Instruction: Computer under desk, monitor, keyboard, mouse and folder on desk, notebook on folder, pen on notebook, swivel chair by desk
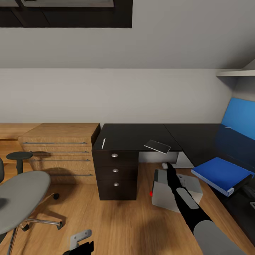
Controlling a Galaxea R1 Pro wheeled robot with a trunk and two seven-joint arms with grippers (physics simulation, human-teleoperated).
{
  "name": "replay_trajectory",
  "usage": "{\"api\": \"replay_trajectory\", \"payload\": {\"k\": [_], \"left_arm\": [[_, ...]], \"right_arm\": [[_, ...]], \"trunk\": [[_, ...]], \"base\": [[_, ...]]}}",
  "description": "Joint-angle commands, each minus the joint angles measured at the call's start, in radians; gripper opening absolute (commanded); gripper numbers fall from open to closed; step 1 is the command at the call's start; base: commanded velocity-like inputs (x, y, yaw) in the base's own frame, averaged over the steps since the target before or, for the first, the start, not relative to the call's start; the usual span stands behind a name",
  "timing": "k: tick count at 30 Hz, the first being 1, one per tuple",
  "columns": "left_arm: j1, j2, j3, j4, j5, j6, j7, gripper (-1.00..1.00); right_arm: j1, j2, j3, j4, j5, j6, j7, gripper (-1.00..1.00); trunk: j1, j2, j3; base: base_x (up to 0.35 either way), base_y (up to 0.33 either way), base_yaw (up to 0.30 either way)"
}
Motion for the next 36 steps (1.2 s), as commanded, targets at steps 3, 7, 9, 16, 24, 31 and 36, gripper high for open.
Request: {"api": "replay_trajectory", "payload": {"k": [3,7,9,16,24,31,36], "left_arm": [[-0.001,-0.009,-0.011,0.000,-0.019,-0.009,0.007,1.00],[0.000,-0.012,-0.012,0.008,-0.030,-0.014,0.006,1.00],[0.000,-0.012,-0.013,0.011,-0.034,-0.015,0.005,1.00],[0.000,-0.013,-0.031,0.013,-0.055,-0.014,0.005,1.00],[0.000,-0.014,-0.087,0.063,-0.057,-0.015,0.005,1.00],[0.000,-0.013,-0.098,0.082,-0.058,-0.015,0.004,1.00],[-0.001,-0.014,-0.098,0.083,-0.058,-0.015,0.004,1.00]], "right_arm": [[-0.001,-0.002,-0.002,0.000,-0.025,0.037,0.006,1.00],[-0.001,-0.001,-0.005,-0.002,-0.030,0.079,0.019,1.00],[-0.001,-0.001,-0.005,-0.003,-0.029,0.081,0.036,1.00],[-0.001,-0.003,-0.006,-0.004,-0.029,0.083,0.069,1.00],[-0.001,-0.005,-0.023,-0.007,-0.026,0.079,0.069,1.00],[-0.001,-0.006,-0.046,-0.008,-0.026,0.078,0.070,1.00],[-0.001,-0.006,-0.048,-0.008,-0.026,0.078,0.068,1.00]], "trunk": [[0.000,0.000,-0.001],[0.000,0.000,-0.001],[0.000,0.000,-0.001],[0.000,0.000,-0.001],[0.000,0.000,-0.001],[0.000,0.000,-0.001],[0.000,0.000,-0.001]], "base": [[0.000,0.000,0.000],[0.065,0.000,0.000],[0.220,0.000,0.000],[0.110,0.000,0.000],[0.167,-0.018,0.000],[0.137,-0.030,0.000],[0.087,-0.022,0.000]]}}
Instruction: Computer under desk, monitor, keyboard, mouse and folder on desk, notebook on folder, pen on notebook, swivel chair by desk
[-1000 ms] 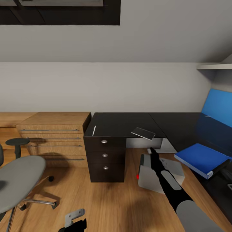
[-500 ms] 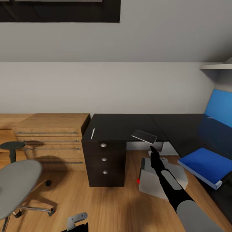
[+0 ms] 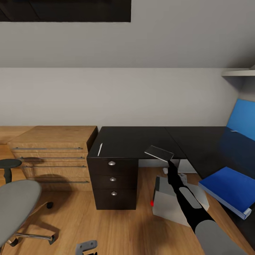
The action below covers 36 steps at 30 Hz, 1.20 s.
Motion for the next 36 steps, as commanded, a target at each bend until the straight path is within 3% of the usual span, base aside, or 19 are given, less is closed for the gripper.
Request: {"api": "replay_trajectory", "payload": {"k": [1,11,36], "left_arm": [[0.000,0.001,-0.002,-0.002,0.005,0.003,0.007,1.00],[0.000,0.001,-0.001,0.008,0.005,0.001,0.007,1.00],[0.000,0.001,0.005,0.010,0.006,-0.048,0.009,1.00]], "right_arm": [[-0.001,-0.001,0.006,0.001,-0.010,-0.007,0.004,1.00],[-0.001,-0.021,0.004,0.002,-0.010,-0.007,0.001,1.00],[-0.001,-0.021,0.006,0.010,-0.010,-0.007,-0.009,1.00]], "trunk": [[0.000,0.000,-0.001],[0.000,0.000,-0.001],[0.000,0.000,-0.001]], "base": [[0.030,-0.008,0.000],[0.122,-0.070,0.000],[0.060,-0.005,0.000]]}}
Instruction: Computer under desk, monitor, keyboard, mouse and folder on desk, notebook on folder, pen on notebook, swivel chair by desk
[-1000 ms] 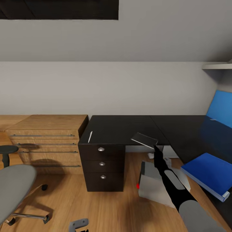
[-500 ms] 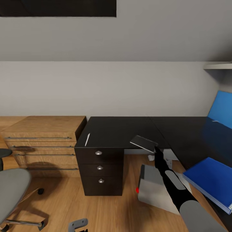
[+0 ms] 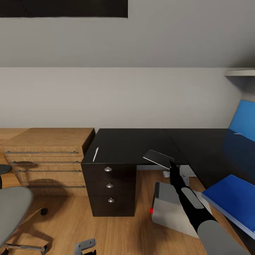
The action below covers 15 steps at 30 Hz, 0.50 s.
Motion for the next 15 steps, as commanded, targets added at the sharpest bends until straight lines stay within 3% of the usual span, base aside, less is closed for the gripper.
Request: {"api": "replay_trajectory", "payload": {"k": [1,3,5,8,15], "left_arm": [[-0.001,0.001,-0.002,-0.003,0.004,0.002,0.007,1.00],[0.000,0.001,-0.004,-0.005,0.005,0.003,0.006,1.00],[0.000,0.002,0.001,-0.025,0.005,0.002,0.006,1.00],[0.000,0.002,0.003,-0.033,0.005,0.002,0.007,1.00],[-0.001,0.003,0.006,-0.037,0.005,-0.003,0.007,1.00]], "right_arm": [[-0.001,-0.001,0.006,0.001,-0.010,-0.007,0.003,1.00],[-0.001,-0.001,0.006,0.002,-0.010,-0.007,-0.008,1.00],[-0.001,-0.001,0.006,0.002,-0.011,-0.007,-0.060,1.00],[-0.001,-0.001,0.006,0.002,-0.010,-0.007,-0.065,1.00],[-0.001,0.000,0.008,0.002,-0.010,-0.007,-0.068,1.00]], "trunk": [[0.000,0.000,-0.001],[0.000,0.000,-0.001],[0.000,0.000,-0.001],[0.011,-0.021,-0.010],[0.011,-0.021,-0.010]], "base": [[0.000,0.000,0.000],[0.000,0.000,0.000],[0.000,0.000,0.000],[0.000,0.000,0.000],[0.000,0.000,0.000]]}}
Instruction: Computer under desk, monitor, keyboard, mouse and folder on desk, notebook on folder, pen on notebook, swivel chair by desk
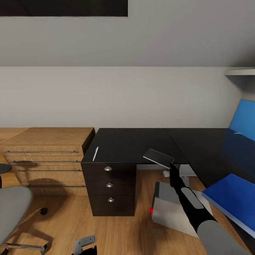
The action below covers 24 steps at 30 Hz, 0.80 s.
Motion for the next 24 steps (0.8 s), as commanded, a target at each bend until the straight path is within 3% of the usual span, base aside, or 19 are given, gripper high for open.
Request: {"api": "replay_trajectory", "payload": {"k": [1,24], "left_arm": [[-0.001,0.001,-0.001,-0.002,0.005,0.002,0.006,1.00],[0.000,0.001,0.001,0.001,0.005,0.002,0.005,1.00]], "right_arm": [[-0.001,-0.001,0.006,0.001,-0.010,-0.007,0.004,1.00],[-0.001,0.000,0.008,-0.001,-0.010,-0.009,0.004,1.00]], "trunk": [[0.000,0.000,-0.001],[0.000,0.000,-0.001]], "base": [[0.000,0.000,0.000],[0.090,0.000,0.000]]}}
